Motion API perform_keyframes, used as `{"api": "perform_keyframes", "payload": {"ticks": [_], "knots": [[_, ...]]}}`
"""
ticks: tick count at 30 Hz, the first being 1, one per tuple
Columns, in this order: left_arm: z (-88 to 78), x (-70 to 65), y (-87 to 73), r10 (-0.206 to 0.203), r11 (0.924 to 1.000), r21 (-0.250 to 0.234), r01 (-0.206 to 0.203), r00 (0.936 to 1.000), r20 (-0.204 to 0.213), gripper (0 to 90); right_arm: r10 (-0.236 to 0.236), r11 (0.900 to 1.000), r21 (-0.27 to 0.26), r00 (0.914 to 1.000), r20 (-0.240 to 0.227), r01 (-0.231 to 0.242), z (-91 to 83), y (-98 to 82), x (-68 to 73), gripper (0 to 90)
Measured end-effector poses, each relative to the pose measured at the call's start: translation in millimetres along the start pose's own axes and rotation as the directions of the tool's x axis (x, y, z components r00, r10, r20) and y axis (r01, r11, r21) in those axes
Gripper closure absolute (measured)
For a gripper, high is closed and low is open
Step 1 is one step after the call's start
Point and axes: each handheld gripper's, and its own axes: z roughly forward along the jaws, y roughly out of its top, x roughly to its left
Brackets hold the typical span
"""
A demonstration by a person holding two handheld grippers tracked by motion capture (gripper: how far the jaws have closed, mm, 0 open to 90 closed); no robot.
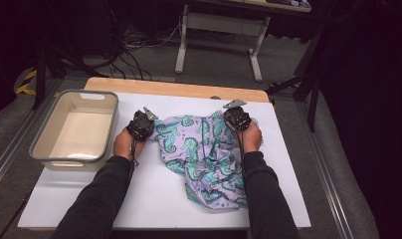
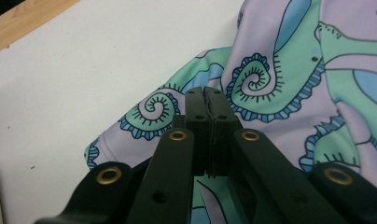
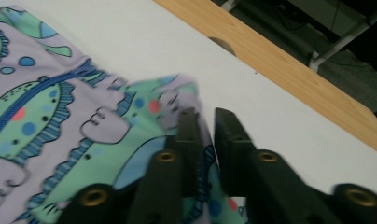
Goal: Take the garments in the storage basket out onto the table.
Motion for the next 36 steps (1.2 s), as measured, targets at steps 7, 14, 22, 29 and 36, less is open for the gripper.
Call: {"api": "perform_keyframes", "payload": {"ticks": [7,14,22,29,36], "knots": [[-20.8,-6.5,-3.7,0.014,0.9971,-0.075,-0.011,0.9988,0.046,66.2,0.082,0.996,-0.033,0.9964,-0.024,-0.083,-23.7,-12.1,-17.5,62.9],[-34.5,-25.2,-26.0,0.117,0.9931,-0.017,-0.116,0.991,0.065,64.1,0.19,0.978,-0.082,0.9805,-0.05,-0.194,-64.8,-57.7,-45.8,60.5],[-32.6,-22.5,-40.0,0.097,0.9951,-0.032,-0.094,0.9886,0.115,64.7,0.328,0.944,0.007,0.9416,-0.075,-0.328,-63.1,-114.1,-63.5,52.4],[-33.7,-22.4,-43.9,0.11,0.9935,-0.047,-0.104,0.9817,0.156,86.9,0.398,0.917,0.077,0.9131,-0.088,-0.392,-45.5,-128.3,-67.0,63.3],[-42.6,-22.3,-51.3,0.138,0.9902,-0.04,-0.134,0.9798,0.145,87.7,0.312,0.949,0.083,0.9447,-0.1,-0.305,-55.7,-132.6,-64.1,83.9]]}}
